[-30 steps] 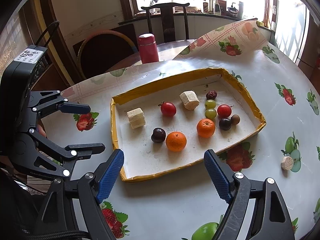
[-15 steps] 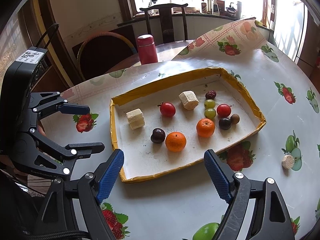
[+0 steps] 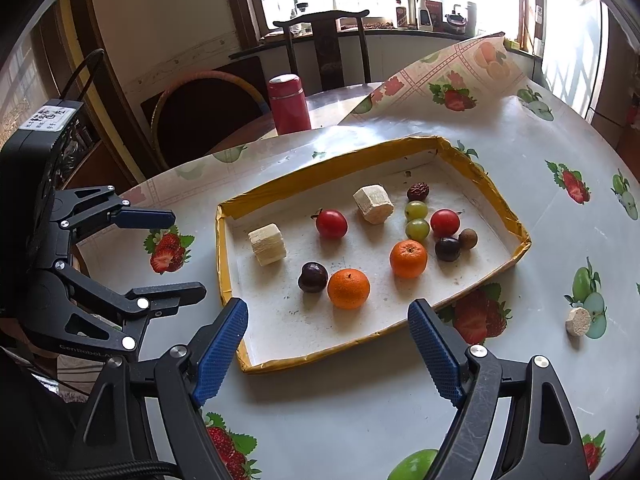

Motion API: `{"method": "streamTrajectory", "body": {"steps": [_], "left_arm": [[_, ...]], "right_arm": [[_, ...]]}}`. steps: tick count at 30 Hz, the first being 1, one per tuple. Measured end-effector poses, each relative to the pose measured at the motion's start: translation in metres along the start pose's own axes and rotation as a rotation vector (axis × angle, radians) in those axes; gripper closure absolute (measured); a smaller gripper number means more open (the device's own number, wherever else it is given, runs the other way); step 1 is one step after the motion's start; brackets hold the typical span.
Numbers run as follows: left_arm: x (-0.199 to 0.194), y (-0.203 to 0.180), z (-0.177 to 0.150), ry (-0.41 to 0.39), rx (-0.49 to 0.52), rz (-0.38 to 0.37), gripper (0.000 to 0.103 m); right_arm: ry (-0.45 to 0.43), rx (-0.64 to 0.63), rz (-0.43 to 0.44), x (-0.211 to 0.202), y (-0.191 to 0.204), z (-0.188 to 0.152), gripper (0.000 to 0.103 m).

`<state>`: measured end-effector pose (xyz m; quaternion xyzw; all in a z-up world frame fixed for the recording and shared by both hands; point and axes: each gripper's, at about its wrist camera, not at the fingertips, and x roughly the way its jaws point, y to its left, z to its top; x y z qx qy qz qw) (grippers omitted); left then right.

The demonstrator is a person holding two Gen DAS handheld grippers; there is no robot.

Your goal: Organize fruits

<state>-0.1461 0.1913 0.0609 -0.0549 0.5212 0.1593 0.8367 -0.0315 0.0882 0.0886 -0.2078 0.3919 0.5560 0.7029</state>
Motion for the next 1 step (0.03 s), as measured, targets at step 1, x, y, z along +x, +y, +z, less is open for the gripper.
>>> {"method": "streamTrajectory", "body": {"steps": [1], "left_arm": [[0.0011,-0.0017,0.0007,0.007,-0.001,-0.006,0.026]], "right_arm": [[-0.005,0.014,0.000,-0.0014,-0.0015,-0.0018,0.019]]}}
